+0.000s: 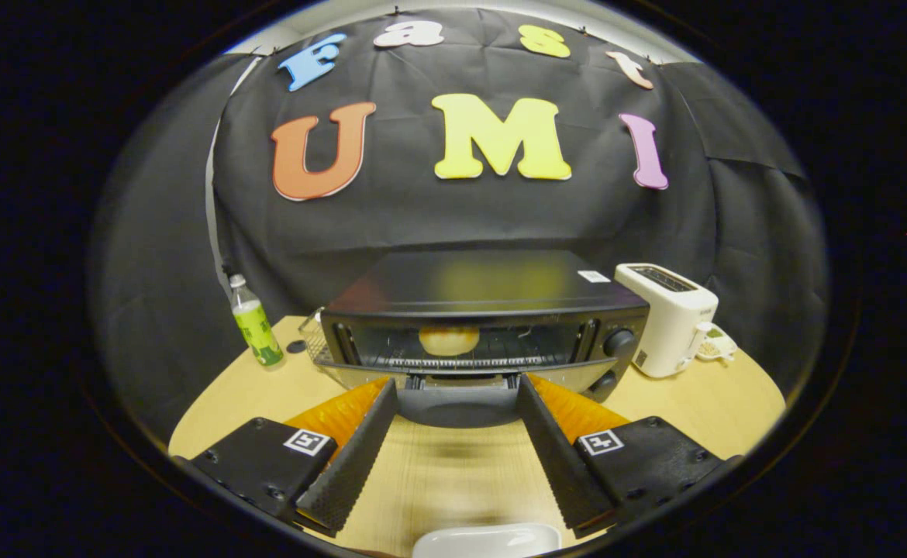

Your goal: Open the toaster oven, put the food inside, and close the toaster oven door.

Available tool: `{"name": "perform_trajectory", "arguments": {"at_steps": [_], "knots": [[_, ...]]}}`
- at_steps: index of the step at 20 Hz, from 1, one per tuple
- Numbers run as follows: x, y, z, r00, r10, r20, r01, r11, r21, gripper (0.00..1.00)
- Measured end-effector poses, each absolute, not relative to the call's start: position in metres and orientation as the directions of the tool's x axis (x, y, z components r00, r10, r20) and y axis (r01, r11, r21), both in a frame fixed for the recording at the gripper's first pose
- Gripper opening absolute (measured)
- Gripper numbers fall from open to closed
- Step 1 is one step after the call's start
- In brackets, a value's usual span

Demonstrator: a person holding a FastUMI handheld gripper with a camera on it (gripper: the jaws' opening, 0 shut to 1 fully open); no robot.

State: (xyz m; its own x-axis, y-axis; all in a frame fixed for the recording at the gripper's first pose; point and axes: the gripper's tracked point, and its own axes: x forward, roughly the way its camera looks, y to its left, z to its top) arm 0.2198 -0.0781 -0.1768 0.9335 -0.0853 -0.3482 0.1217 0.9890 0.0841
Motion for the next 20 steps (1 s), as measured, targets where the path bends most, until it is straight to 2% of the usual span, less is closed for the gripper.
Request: {"name": "perform_trajectory", "arguments": {"at_steps": [7, 12, 20], "knots": [[0.205, -0.066, -0.097, 0.984, -0.071, -0.164, 0.084, 0.994, 0.077, 1.00], [0.150, -0.071, -0.022, 0.991, -0.124, -0.053, 0.127, 0.990, 0.063, 1.00], [0.046, -0.061, 0.052, 0.983, -0.182, 0.014, 0.181, 0.982, 0.049, 1.00]]}}
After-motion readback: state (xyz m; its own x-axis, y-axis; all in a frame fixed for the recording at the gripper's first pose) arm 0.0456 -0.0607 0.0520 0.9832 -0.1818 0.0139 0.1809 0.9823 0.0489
